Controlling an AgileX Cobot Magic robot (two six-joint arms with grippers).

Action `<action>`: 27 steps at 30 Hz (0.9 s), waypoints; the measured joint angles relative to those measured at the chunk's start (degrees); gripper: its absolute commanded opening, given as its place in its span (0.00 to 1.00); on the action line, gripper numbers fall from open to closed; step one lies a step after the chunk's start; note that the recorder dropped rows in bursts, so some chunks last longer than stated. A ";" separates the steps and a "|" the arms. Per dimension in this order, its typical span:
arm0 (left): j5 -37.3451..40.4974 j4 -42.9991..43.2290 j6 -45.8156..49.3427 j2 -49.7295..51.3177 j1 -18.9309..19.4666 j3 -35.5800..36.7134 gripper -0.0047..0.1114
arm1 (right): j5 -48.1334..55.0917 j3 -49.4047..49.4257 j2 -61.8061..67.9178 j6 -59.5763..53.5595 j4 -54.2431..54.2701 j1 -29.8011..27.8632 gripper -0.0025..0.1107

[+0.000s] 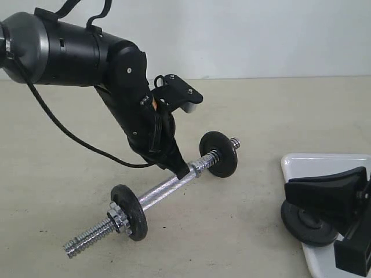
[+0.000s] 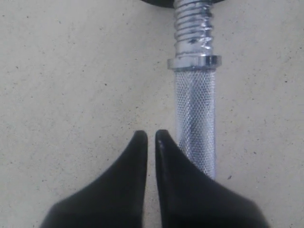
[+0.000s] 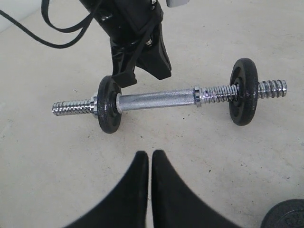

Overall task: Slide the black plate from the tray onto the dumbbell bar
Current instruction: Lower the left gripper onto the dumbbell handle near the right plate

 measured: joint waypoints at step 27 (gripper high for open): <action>0.90 -7.25 1.70 5.75 0.00 -0.14 0.53 | 0.00 0.00 0.00 -0.02 0.00 0.00 0.02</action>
